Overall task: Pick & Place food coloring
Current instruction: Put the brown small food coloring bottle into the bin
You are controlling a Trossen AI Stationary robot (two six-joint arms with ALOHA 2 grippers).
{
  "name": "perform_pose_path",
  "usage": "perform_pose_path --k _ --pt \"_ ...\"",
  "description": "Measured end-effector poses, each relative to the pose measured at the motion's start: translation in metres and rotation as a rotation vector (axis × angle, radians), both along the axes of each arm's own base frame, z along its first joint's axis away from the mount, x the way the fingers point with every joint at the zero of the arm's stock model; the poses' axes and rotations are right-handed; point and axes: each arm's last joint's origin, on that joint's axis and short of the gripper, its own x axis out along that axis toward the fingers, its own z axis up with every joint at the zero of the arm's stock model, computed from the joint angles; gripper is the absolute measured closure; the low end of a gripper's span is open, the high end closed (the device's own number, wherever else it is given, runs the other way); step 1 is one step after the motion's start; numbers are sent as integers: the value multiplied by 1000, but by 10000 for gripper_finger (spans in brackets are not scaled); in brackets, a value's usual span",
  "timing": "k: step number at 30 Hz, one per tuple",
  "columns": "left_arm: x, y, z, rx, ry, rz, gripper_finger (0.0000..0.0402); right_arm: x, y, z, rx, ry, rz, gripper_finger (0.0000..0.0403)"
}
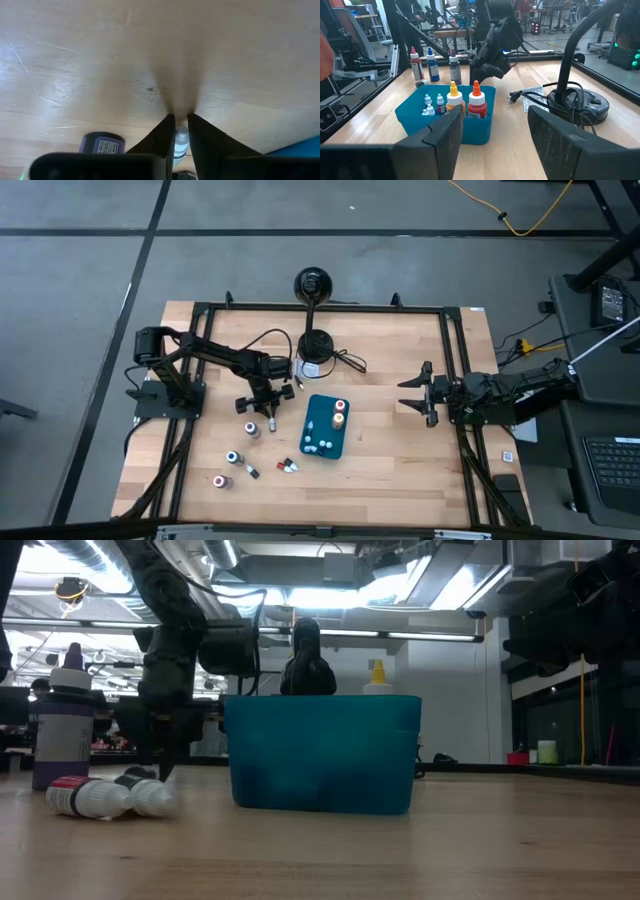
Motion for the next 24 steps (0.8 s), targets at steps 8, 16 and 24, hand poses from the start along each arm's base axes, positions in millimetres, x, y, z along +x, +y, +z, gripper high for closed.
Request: perform_pose_path --k 8,16,24 --pt "0 0 0 -13 -27 -37 297 0 0 0 0 0 0 179" --pt "-4 -3 0 -28 28 -36 228 0 0 0 0 0 0 179" --pt "-2 -12 0 -32 43 -25 199 0 0 0 0 0 0 179"
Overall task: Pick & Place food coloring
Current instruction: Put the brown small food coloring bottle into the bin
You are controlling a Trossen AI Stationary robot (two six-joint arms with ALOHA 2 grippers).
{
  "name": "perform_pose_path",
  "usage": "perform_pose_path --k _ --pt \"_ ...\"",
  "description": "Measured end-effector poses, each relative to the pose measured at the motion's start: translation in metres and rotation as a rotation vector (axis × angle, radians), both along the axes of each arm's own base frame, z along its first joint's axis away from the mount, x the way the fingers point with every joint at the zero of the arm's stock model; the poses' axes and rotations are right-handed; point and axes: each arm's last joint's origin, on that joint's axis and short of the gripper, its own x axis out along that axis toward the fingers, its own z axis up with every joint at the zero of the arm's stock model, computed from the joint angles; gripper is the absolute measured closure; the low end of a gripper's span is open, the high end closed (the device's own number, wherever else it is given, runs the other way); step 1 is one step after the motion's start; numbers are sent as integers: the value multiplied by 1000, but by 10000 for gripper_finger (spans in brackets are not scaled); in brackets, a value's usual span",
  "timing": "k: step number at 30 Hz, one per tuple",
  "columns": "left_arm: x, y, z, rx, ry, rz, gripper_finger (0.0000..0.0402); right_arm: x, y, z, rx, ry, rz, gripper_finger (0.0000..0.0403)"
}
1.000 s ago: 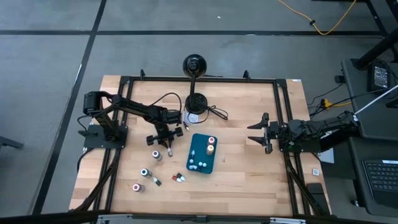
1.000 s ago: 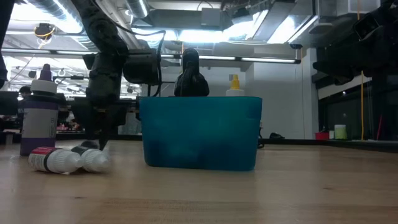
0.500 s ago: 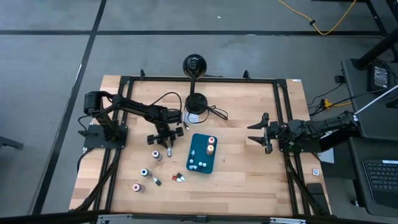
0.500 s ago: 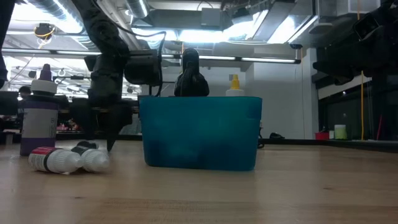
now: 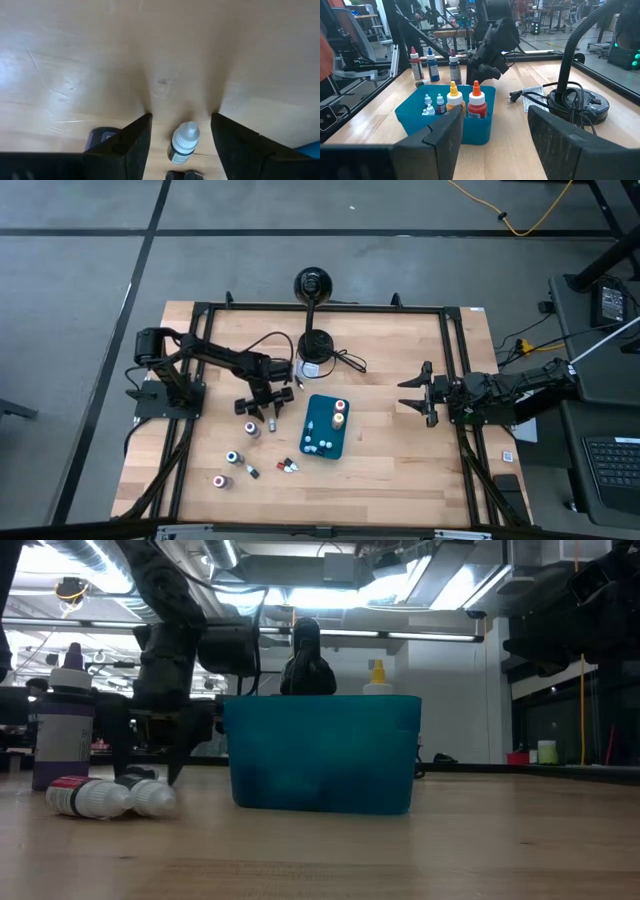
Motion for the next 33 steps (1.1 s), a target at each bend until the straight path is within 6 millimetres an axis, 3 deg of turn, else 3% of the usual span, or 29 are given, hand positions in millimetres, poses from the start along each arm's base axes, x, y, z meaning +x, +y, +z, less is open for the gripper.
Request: perform_pose_path --k 12,23,33 --pt "4 -3 0 -14 -40 -6 207 0 0 0 0 0 0 179" --pt "5 0 0 -2 -62 -7 296 0 0 0 0 0 0 179" --pt "5 3 1 30 -91 -45 338 0 0 0 0 0 0 179"
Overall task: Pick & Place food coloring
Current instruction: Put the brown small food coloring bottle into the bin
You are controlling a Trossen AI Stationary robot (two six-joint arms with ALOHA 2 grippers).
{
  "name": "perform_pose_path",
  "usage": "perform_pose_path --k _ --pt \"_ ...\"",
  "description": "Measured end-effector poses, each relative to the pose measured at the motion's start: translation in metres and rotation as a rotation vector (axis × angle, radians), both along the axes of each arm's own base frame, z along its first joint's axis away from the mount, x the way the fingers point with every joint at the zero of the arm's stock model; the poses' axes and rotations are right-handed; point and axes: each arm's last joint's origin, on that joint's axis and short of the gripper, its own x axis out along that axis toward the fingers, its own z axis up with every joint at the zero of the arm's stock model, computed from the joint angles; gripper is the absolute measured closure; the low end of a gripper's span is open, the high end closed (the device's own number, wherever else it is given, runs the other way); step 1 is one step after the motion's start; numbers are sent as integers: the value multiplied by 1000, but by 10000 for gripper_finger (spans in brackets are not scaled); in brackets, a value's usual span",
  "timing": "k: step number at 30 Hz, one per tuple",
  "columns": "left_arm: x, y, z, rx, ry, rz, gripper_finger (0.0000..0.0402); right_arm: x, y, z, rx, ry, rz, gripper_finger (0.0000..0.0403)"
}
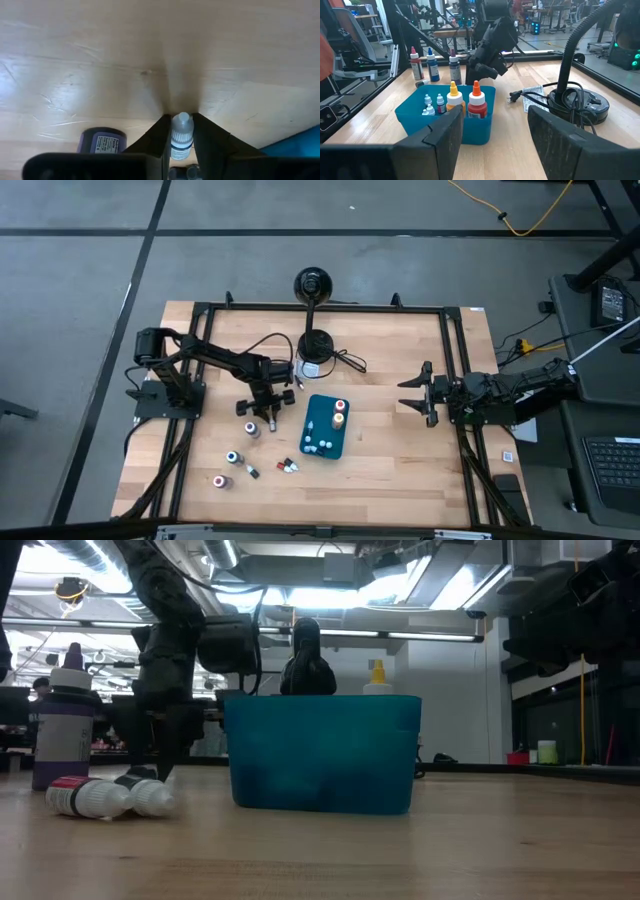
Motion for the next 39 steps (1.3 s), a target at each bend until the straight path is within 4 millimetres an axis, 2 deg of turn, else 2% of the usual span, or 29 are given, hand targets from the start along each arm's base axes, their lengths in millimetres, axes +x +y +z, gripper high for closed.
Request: perform_pose_path --k 5,10,20,26,31,39 --pt "0 1 2 31 -33 -46 339 0 0 0 0 0 0 179" --pt "-1 3 12 160 -93 -91 340 0 0 0 0 0 0 179" --pt "-7 6 60 519 -302 -231 342 0 0 0 0 0 0 179" --pt "-16 -6 88 720 -436 -407 342 0 0 0 0 0 0 179" --pt "-23 -25 106 831 -526 -517 342 0 0 0 0 0 0 179" --pt "-11 -54 140 1129 -606 -746 342 0 0 0 0 0 0 179"
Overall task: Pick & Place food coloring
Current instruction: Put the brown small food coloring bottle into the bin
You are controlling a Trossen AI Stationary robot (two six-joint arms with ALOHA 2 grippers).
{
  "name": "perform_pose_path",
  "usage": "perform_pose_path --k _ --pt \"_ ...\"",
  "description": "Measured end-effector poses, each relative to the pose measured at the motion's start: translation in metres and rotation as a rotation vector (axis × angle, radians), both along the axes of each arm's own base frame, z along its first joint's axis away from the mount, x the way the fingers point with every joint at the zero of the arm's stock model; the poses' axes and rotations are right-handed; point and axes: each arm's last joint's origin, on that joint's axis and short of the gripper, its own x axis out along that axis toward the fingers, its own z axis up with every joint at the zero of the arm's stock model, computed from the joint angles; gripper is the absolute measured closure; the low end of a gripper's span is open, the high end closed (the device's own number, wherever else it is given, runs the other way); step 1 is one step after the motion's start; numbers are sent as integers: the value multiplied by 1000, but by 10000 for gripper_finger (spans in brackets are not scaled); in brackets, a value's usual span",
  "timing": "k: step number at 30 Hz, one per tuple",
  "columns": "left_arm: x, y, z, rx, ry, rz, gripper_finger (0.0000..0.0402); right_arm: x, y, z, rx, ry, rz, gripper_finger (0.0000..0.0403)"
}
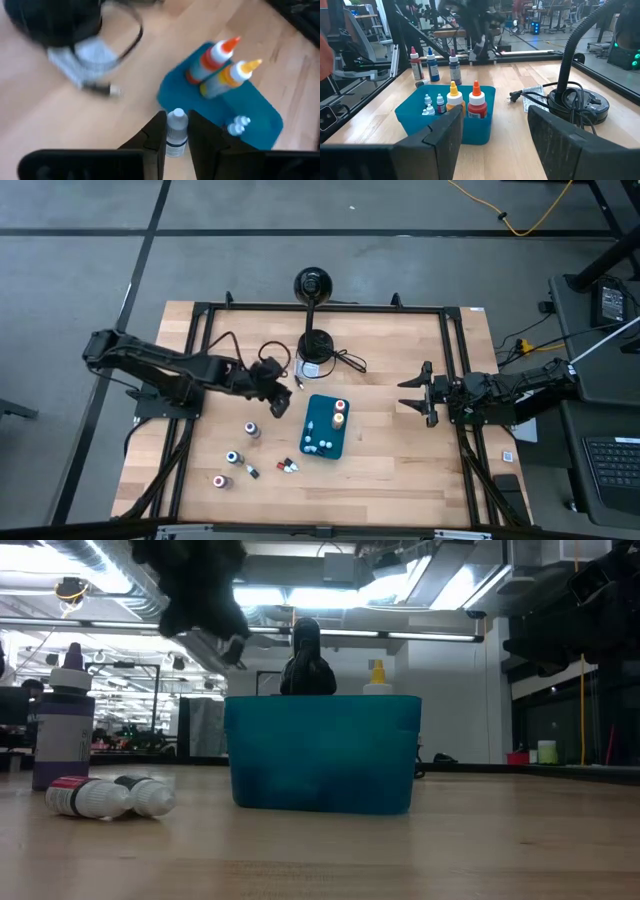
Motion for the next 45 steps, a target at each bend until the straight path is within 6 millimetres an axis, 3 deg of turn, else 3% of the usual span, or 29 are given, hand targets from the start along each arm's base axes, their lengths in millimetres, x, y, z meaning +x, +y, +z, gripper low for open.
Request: perform_pose_path --k 5,10,19,27,45 --pt "18 -17 18 186 -34 -100 343 0 0 0 0 0 0 179" --pt "40 -33 20 295 -67 -213 343 0 0 0 0 0 0 179" --pt "66 -62 -3 367 -117 -315 343 0 0 0 0 0 0 179" --pt "78 -87 -41 377 -41 -371 343 0 0 0 0 0 0 179" --pt "104 -99 -94 385 -35 -397 343 0 0 0 0 0 0 179"
